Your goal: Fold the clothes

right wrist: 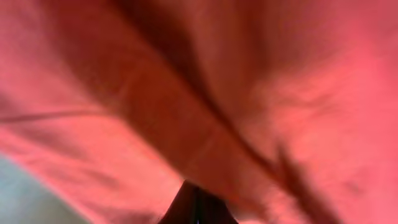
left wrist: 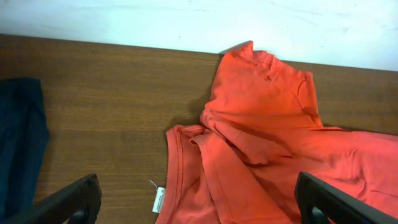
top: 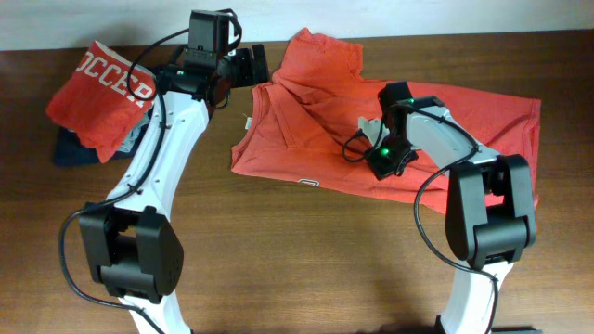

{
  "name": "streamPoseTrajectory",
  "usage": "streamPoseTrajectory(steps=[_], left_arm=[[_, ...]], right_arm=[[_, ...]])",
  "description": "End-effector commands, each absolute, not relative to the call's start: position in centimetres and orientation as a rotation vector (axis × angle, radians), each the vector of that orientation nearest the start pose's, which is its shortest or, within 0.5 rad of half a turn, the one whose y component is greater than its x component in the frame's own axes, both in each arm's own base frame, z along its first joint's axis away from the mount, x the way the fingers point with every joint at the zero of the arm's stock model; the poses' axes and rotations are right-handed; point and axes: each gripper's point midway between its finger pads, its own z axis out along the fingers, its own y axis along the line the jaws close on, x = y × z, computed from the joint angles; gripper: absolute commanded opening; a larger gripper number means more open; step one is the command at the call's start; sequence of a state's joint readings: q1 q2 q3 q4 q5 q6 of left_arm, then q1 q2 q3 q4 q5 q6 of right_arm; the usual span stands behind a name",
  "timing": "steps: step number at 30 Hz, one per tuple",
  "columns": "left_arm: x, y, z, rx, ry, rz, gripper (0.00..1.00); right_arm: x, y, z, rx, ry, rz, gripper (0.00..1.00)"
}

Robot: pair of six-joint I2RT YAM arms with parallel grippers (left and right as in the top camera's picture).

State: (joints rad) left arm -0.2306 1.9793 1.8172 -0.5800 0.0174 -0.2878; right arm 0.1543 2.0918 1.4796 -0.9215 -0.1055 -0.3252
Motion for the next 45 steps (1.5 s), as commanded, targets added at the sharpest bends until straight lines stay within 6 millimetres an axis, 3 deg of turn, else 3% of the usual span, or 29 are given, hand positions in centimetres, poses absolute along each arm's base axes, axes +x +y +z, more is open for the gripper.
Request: streamPoseTrajectory(steps=[1, 8, 14, 18, 22, 27, 35, 45], left_arm=[[54.5, -13.1, 21.3, -0.058, 2.319, -0.277, 0.99], [54.5, -13.1, 21.3, -0.058, 2.319, -0.277, 0.99], [54.5, -13.1, 21.3, -0.058, 2.319, -0.277, 0.99], [54.5, -13.1, 21.3, -0.058, 2.319, -0.277, 0.99], [54.5, -13.1, 21.3, -0.058, 2.319, -0.277, 0.99], [54.5, -13.1, 21.3, -0.057, 2.319, -0.277, 0.99], [54.5, -13.1, 21.3, -0.058, 2.319, -0.277, 0.99], [54.5, -13.1, 21.3, -0.058, 2.319, -0.277, 0.99]], right_arm=[[39.9, 5.9, 0.3, -0.723, 2.990, -0.041, 0.04], [43.0, 5.5, 2.0, -0.653, 2.901, -0.124, 0.04], [46.1, 3.0, 3.2, -0.463, 2.800, -0.357, 0.04], [46.8, 2.5, 4.1, -0.418, 2.777, -0.404, 0.04], [45.4, 3.0, 6.8, -0.314, 2.840, -0.334, 0.04], [42.1, 4.1, 9.2, -0.354, 2.953, -0.207, 0.04], [36.7, 2.5, 5.9, -0.301, 3.174, -0.219, 0.04], [34.9, -1.2, 1.2, -0.093, 3.215, -0.182, 0.04]])
